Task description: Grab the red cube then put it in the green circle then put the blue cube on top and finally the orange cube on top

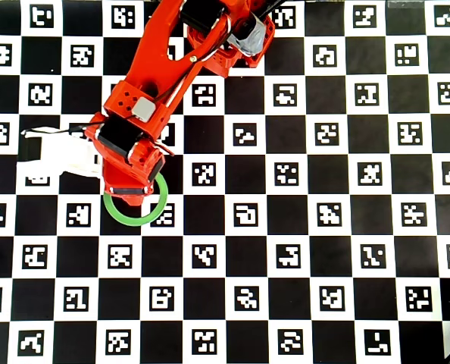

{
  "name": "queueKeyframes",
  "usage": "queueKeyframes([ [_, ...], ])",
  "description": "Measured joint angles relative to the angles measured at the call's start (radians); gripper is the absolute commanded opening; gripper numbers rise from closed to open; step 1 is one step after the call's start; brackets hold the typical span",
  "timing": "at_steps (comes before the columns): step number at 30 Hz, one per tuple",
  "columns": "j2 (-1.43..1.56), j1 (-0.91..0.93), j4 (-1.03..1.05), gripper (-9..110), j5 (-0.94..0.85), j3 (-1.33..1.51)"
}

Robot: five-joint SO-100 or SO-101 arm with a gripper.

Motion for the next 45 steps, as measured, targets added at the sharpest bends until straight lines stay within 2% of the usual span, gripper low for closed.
queueKeyframes([
  [20,-0.035,0.008,-0.029,9,-0.009,0.014],
  [24,-0.035,0.015,-0.029,23,-0.011,0.014],
  [32,-0.035,0.018,-0.029,30,-0.011,0.014],
  [45,-0.035,0.035,-0.023,49,0.043,0.014],
])
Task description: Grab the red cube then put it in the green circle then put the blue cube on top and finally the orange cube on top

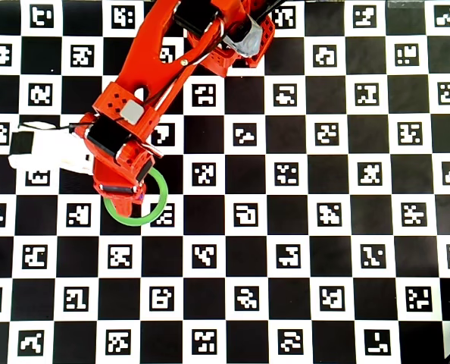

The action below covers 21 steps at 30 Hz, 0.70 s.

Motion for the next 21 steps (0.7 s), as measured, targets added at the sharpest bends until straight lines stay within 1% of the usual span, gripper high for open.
queueKeyframes([
  [4,0.018,0.000,0.063,50,0.008,0.000],
  [14,0.172,0.000,0.183,50,0.015,-0.037],
  [21,0.376,-0.067,0.224,50,0.048,-0.048],
])
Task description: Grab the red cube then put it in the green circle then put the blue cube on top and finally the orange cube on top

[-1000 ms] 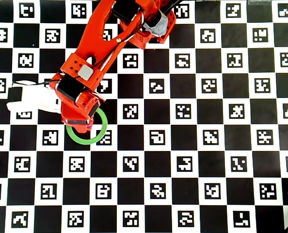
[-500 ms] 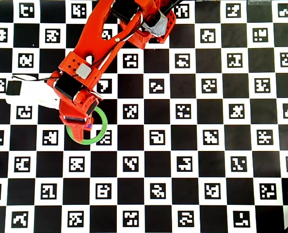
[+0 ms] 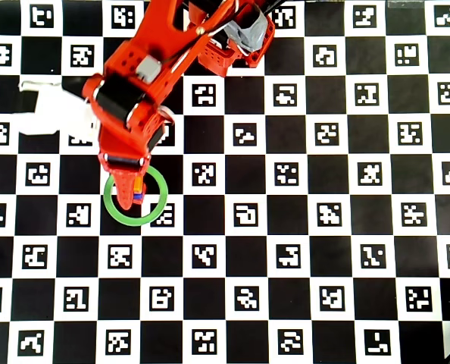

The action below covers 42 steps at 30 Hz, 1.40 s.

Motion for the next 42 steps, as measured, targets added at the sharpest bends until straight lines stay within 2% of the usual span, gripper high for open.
queueKeyframes([
  [9,0.324,-0.161,-0.008,48,0.020,0.126],
  [23,0.801,-0.307,-0.327,41,-0.135,0.723],
  [34,1.121,-0.318,-0.422,2,-0.342,1.181],
  [42,1.269,-0.347,-0.491,-5,-0.492,1.419],
])
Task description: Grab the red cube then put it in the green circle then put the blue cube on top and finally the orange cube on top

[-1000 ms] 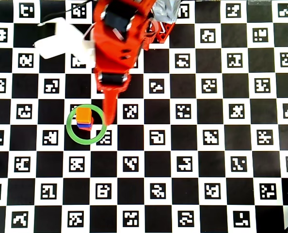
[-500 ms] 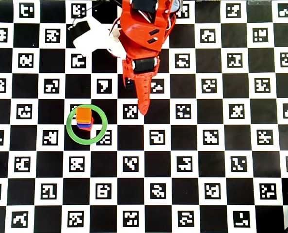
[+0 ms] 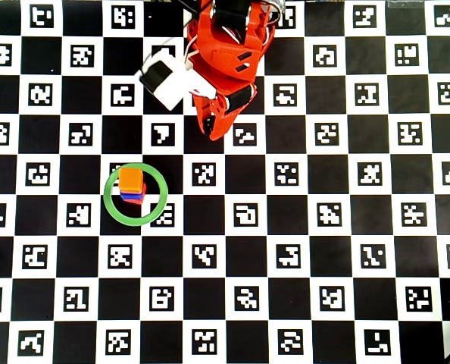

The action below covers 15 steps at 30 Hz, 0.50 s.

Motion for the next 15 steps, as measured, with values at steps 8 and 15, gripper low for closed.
queueKeyframes([
  [8,0.084,0.000,-0.130,-5,-0.138,0.230],
  [15,0.138,-0.002,-0.207,-6,-0.296,0.341],
])
